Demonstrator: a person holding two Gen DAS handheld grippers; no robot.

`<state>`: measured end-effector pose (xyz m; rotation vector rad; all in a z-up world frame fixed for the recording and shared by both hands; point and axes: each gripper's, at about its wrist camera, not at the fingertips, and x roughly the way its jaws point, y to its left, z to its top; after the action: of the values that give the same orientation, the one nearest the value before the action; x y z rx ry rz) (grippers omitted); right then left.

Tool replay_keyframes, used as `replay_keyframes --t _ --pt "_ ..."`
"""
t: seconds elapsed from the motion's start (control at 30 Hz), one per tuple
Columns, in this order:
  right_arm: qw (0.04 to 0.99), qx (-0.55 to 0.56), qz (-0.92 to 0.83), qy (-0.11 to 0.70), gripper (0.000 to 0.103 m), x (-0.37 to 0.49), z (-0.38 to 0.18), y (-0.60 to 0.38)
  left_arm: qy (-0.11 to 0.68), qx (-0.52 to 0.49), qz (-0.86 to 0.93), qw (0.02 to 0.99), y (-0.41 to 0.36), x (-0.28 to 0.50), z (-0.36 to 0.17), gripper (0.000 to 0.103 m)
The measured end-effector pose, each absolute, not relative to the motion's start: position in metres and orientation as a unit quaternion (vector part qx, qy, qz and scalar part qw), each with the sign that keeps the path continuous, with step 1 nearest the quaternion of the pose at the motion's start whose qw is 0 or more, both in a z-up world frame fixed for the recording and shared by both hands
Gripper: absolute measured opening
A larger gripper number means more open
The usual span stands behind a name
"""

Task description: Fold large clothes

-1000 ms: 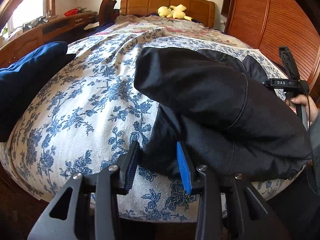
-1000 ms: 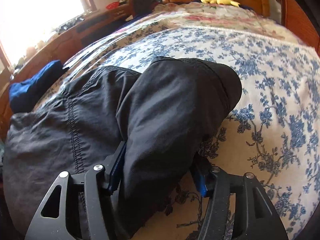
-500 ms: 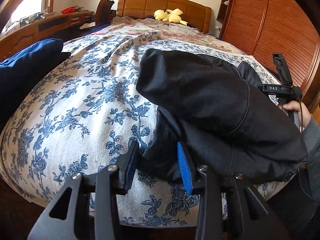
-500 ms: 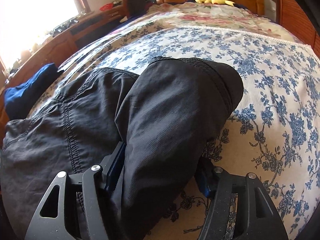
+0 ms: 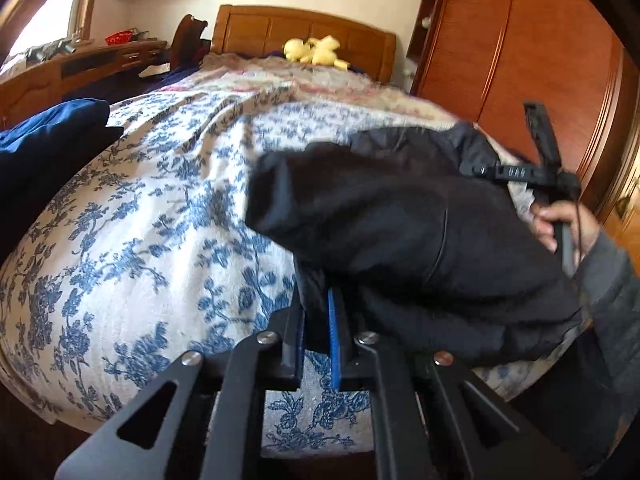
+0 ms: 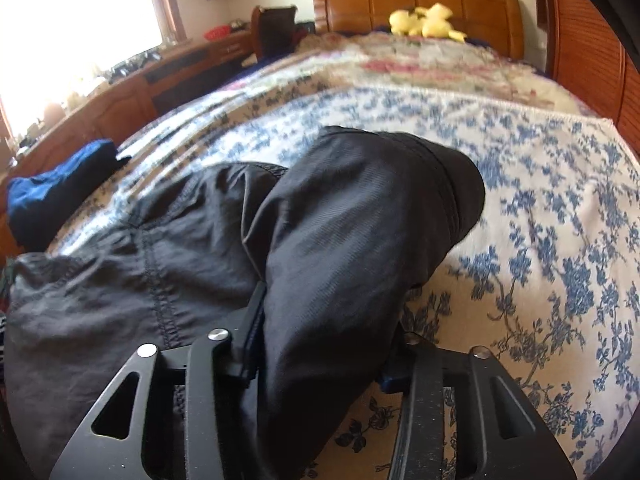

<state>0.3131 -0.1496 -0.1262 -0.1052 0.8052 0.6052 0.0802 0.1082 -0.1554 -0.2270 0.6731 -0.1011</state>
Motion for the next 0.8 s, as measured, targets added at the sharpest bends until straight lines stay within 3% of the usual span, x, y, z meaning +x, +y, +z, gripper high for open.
replay_keyframes --t 0.37,0.8 --pt "0.889 -0.051 0.289 0.351 0.031 0.294 -0.067 -0.086 0.262 -0.120 -0.054 0.956 0.167 0.067 -0.105 0.004" --pt "0.866 -0.067 0.379 0.319 0.028 0.313 0.003 0.143 0.205 -0.068 0.076 0.973 0.350 0.048 0.011 0.004"
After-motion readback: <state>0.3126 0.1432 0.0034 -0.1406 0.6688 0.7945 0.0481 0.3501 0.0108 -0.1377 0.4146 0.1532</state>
